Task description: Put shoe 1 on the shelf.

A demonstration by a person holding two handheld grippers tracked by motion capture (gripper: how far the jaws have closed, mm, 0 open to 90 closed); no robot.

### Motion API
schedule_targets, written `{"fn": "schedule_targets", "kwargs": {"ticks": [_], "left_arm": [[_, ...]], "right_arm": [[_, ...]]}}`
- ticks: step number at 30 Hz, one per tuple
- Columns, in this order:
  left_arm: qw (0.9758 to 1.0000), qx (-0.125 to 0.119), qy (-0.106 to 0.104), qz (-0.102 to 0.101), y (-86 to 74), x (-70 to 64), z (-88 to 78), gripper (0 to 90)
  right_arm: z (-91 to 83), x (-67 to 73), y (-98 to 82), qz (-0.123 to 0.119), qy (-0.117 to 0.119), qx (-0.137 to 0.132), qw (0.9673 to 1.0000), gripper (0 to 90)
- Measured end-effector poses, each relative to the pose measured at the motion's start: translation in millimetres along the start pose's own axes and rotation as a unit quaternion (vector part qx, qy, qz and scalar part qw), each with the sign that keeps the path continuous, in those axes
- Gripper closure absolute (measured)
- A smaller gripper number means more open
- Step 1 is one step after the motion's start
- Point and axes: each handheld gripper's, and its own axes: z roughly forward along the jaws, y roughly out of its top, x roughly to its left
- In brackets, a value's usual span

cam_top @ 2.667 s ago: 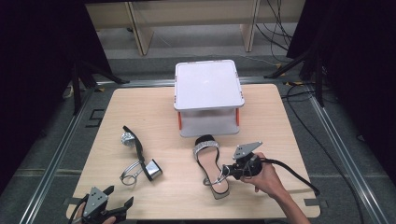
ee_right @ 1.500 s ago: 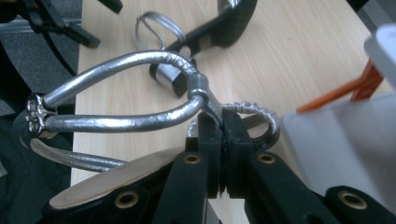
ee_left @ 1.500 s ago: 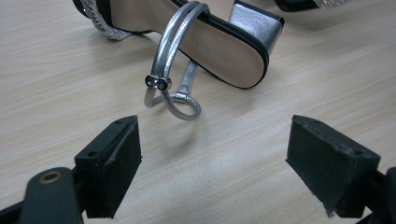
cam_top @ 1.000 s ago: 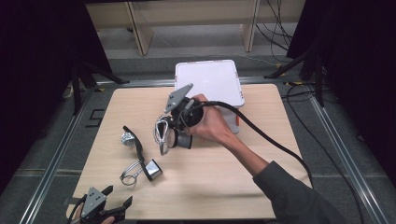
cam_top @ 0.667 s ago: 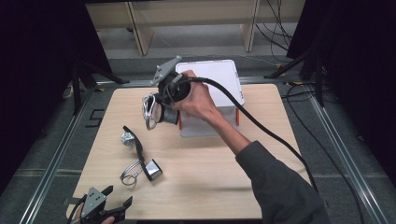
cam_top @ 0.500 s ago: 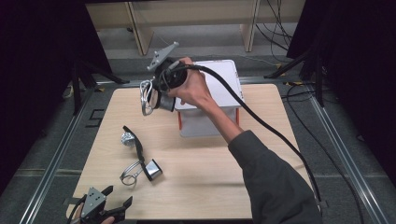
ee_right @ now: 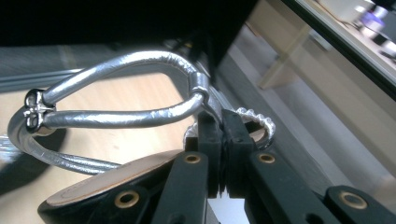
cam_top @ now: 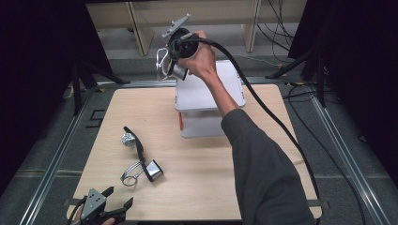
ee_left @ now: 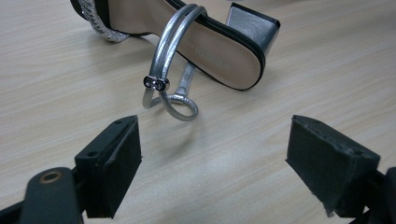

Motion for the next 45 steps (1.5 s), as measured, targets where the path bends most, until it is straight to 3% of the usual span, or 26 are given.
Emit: {"fn": "schedule_targets", "kwargs": {"ticks": [1, 4, 5, 6, 13, 16, 19, 21, 25, 27, 29, 30, 31, 32, 34, 37, 38, 39, 40, 43, 45], "left_arm": [[0.9998, -0.013, 0.000, -0.013, -0.3, -2.2, 2.0, 17.2], [1.0000, 0.001, 0.003, 0.004, -0.7, 0.4, 1.5, 17.2], [1.0000, -0.001, 0.002, 0.003, -0.8, 0.3, 1.6, 17.2], [0.9998, -0.015, -0.004, -0.013, -0.7, -2.4, 2.6, 17.2], [1.0000, -0.008, -0.003, -0.003, -0.7, -2.0, 1.6, 17.2], [1.0000, -0.005, -0.001, -0.003, -0.4, -2.3, 1.5, 17.2], [1.0000, -0.006, 0.000, -0.004, -0.4, -2.3, 1.7, 17.2], [1.0000, -0.006, 0.002, -0.006, -0.3, -2.8, 1.3, 17.3], [0.9999, -0.009, 0.000, -0.008, -0.6, -3.1, 2.6, 17.3], [1.0000, -0.007, 0.002, -0.005, -0.3, -2.9, 1.9, 17.2], [1.0000, -0.007, 0.000, -0.006, -0.2, -3.0, 2.5, 17.2], [1.0000, -0.005, 0.001, -0.003, -0.3, -2.7, 2.5, 17.2], [1.0000, 0.000, 0.003, 0.001, -0.4, -1.9, 2.1, 17.2], [1.0000, -0.006, 0.000, -0.007, -0.5, -3.0, 2.5, 17.3], [1.0000, -0.005, 0.001, -0.004, -0.2, -2.7, 1.9, 17.2], [1.0000, 0.002, 0.005, 0.005, -0.5, -1.6, 1.8, 17.2], [1.0000, -0.001, 0.003, 0.000, -0.6, -2.0, 2.3, 17.2], [1.0000, -0.003, 0.002, -0.003, -0.5, -2.4, 2.6, 17.3], [1.0000, -0.006, 0.000, -0.006, -0.4, -3.0, 2.7, 17.3], [0.9999, 0.005, 0.005, 0.008, -0.6, -1.2, 1.9, 17.3], [1.0000, 0.000, 0.003, 0.002, -0.7, -2.0, 2.3, 17.3]], "right_arm": [[0.0, 0.0, 0.0, 0.000, 0.000, 0.000, 1.0000, 88.5], [6.4, -11.6, -3.0, 0.016, -0.020, 0.010, 0.9996, 88.4], [8.6, -16.0, -4.4, 0.019, -0.027, 0.007, 0.9994, 88.4], [11.6, -24.5, -9.1, 0.037, -0.037, -0.006, 0.9986, 88.4], [19.2, -39.6, -33.0, 0.076, -0.069, -0.006, 0.9947, 88.4], [16.7, -39.3, -44.3, 0.101, -0.060, -0.008, 0.9930, 88.3], [14.2, -35.2, -54.2, 0.097, -0.055, 0.004, 0.9938, 87.6], [14.6, -29.7, -62.7, 0.080, -0.044, 0.014, 0.9957, 87.4], [14.2, -19.2, -75.5, 0.090, -0.020, 0.026, 0.9954, 86.9], [13.4, -17.7, -80.3, 0.095, -0.012, 0.028, 0.9950, 86.3], [14.2, -17.3, -84.7, 0.084, -0.013, 0.030, 0.9960, 85.8], [13.8, -16.6, -86.9, 0.094, -0.008, 0.037, 0.9948, 85.5], [14.4, -18.0, -89.7, 0.089, -0.005, 0.038, 0.9953, 84.9], [14.5, -17.2, -92.7, 0.103, -0.005, 0.041, 0.9938, 84.5], [16.2, -17.3, -97.9, 0.103, 0.004, 0.040, 0.9939, 84.3], [18.4, -17.4, -104.4, 0.100, -0.004, 0.050, 0.9937, 85.3], [18.7, -19.4, -106.3, 0.099, -0.002, 0.039, 0.9943, 85.2], [18.0, -19.6, -107.2, 0.113, -0.001, 0.036, 0.9930, 85.2], [17.4, -20.7, -107.5, 0.109, -0.001, 0.040, 0.9932, 85.2], [16.7, -25.0, -110.0, 0.104, -0.008, 0.041, 0.9937, 85.4], [16.4, -26.8, -111.3, 0.107, -0.011, 0.039, 0.9934, 85.5]]}}
